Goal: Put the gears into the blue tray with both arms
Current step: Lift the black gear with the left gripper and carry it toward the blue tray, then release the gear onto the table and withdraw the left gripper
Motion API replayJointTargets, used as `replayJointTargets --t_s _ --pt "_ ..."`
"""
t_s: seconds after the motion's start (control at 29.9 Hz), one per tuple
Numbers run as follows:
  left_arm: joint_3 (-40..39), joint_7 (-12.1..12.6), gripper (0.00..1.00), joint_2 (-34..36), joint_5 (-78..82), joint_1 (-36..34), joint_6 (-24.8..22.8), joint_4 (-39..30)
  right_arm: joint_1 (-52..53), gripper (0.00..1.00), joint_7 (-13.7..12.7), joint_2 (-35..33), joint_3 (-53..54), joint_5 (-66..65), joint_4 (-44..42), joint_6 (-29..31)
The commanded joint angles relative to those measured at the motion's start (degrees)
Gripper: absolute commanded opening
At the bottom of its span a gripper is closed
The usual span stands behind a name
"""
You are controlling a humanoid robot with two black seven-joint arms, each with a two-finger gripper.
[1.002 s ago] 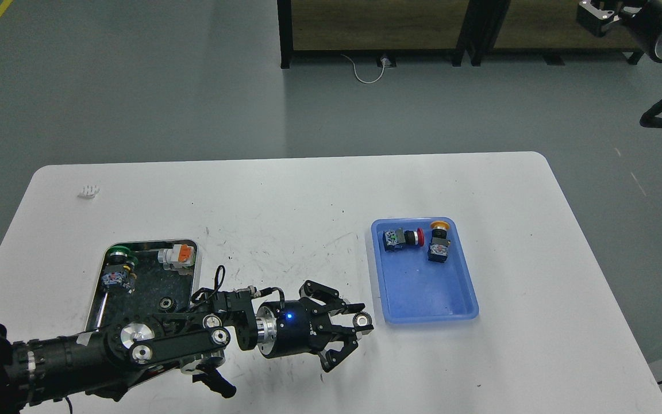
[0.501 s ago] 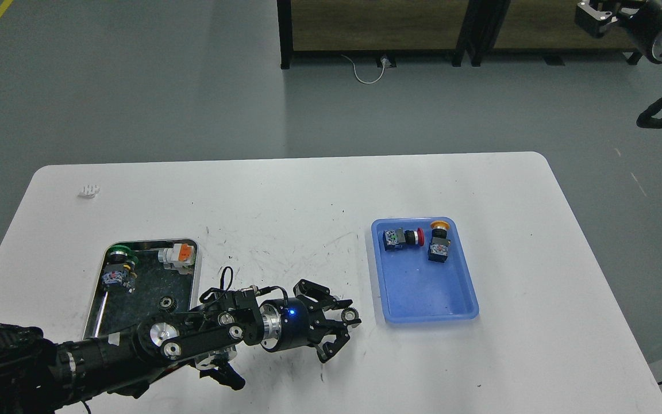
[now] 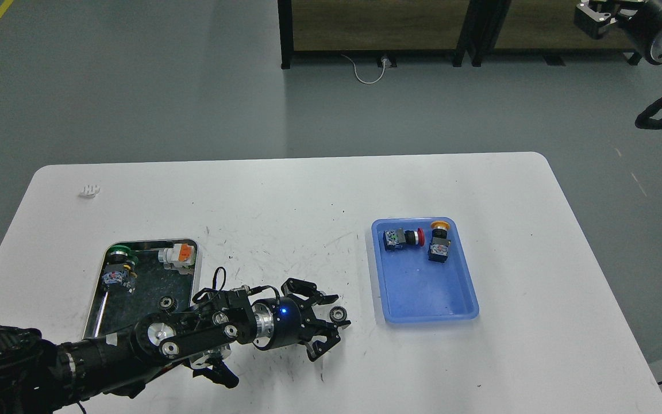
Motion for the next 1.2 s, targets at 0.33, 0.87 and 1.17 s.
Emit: replayJointTargets --t_s 0.33,0.87,1.17 --pt "-12.99 1.46 0.98 3.77 -5.62 -0.96 3.13 -4.74 -1.41 1.0 -0.01 -0.09 -0.15 0.09 5.18 2.9" --pt "-25.31 0.32 0.98 37.17 -9.39 -0.87 -2.05 -9.49 -5.28 1.0 -0.01 0.69 -10.76 0.09 24.42 12.57" --pt "-26.99 0.14 0.98 47.55 -13.17 -0.7 -2.41 -8.53 -6.16 1.0 -0.27 11.41 -20.0 0.0 28.04 12.75"
